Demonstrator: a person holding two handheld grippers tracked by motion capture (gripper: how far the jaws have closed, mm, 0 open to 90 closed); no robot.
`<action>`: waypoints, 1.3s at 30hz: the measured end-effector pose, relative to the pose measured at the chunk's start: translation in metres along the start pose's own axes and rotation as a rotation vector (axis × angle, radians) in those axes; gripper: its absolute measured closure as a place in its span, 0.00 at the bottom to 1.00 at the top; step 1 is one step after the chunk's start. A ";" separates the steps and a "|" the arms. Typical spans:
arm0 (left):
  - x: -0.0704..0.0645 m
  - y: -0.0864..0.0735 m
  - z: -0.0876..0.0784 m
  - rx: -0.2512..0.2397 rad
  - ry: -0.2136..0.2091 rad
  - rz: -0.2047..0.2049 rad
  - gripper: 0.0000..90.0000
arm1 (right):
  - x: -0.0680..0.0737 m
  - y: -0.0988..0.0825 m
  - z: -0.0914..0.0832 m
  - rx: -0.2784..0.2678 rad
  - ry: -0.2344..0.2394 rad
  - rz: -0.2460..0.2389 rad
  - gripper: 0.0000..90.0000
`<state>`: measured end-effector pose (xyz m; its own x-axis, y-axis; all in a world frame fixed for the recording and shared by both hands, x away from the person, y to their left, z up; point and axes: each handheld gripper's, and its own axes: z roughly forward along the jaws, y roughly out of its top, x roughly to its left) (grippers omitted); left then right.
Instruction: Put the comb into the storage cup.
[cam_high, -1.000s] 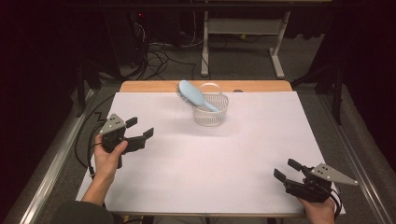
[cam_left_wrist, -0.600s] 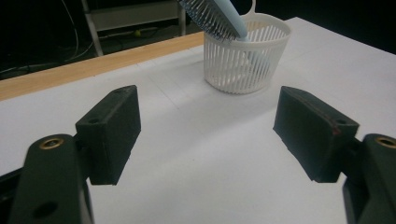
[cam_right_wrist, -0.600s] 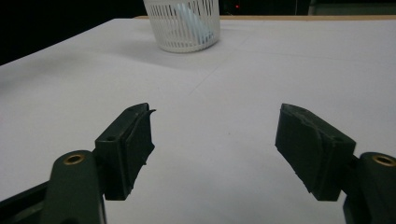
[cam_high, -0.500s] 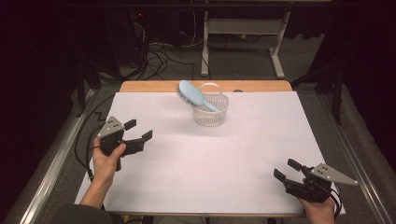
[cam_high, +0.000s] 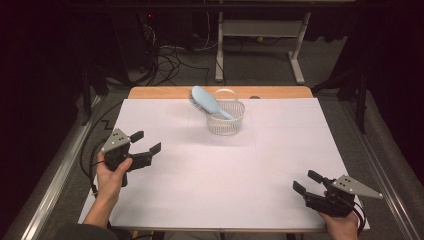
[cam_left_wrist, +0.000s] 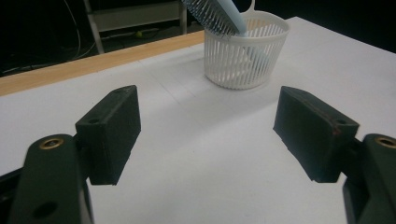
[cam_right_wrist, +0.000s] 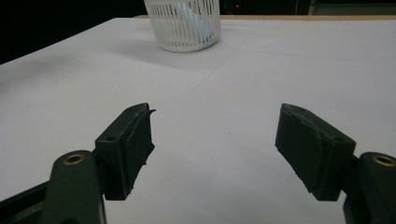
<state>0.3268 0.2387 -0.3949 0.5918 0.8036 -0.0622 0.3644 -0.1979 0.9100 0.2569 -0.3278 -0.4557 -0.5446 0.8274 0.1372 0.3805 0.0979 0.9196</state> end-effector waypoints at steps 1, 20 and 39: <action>0.000 0.000 0.000 0.000 0.000 -0.002 0.26 | 0.000 0.000 0.000 0.000 0.000 0.000 0.31; -0.001 -0.008 -0.007 -0.001 0.008 0.001 0.26 | 0.000 0.000 0.000 0.001 0.000 -0.001 0.31; -0.001 -0.018 -0.016 -0.014 0.006 -0.017 0.26 | 0.000 0.000 0.000 0.001 0.001 -0.001 0.31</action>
<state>0.3080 0.2504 -0.4042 0.5814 0.8101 -0.0752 0.3643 -0.1765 0.9144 0.2569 -0.3274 -0.4557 -0.5456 0.8268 0.1367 0.3808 0.0993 0.9193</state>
